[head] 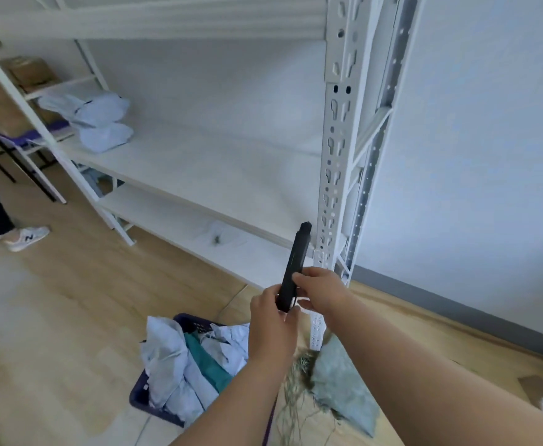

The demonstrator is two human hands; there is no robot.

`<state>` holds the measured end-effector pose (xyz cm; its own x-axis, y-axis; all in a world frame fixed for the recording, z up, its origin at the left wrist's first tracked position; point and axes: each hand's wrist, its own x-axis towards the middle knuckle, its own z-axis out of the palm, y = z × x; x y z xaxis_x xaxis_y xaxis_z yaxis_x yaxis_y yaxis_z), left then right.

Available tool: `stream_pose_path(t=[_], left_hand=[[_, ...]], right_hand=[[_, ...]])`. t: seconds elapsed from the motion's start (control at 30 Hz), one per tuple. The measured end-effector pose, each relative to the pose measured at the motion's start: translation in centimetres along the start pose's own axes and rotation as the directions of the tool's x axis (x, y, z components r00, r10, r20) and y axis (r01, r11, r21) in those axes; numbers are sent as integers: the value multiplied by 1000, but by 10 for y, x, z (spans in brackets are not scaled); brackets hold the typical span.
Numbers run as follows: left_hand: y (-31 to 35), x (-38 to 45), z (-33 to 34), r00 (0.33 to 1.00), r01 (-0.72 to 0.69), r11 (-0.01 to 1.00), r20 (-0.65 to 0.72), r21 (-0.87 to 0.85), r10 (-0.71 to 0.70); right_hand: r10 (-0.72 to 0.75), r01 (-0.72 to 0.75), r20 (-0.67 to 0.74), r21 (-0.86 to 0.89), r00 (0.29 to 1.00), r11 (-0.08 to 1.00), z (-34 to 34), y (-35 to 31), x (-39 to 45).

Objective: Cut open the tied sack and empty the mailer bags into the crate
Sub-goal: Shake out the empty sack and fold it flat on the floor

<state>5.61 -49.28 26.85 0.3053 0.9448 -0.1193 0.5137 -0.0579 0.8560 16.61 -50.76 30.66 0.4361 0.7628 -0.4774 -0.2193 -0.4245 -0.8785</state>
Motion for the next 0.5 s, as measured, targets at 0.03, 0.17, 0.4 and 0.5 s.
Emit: stream_pose_path(t=[0.03, 0.17, 0.4, 0.5], left_hand=[[-5, 12, -5, 1000, -9, 999, 2, 48, 9], [-11, 74, -19, 1000, 1, 994, 26, 113, -4], [-4, 182, -13, 988, 33, 958, 134, 285, -74], [-3, 203, 2, 980, 50, 939, 163, 340, -112]], right_hand=[[-7, 7, -4, 1, 1000, 1000, 8, -1, 6], [-22, 24, -21, 82, 1000, 996, 35, -8, 34], [-14, 13, 11, 102, 1000, 995, 54, -18, 81], [50, -46, -34, 120, 998, 992, 47, -19, 98]])
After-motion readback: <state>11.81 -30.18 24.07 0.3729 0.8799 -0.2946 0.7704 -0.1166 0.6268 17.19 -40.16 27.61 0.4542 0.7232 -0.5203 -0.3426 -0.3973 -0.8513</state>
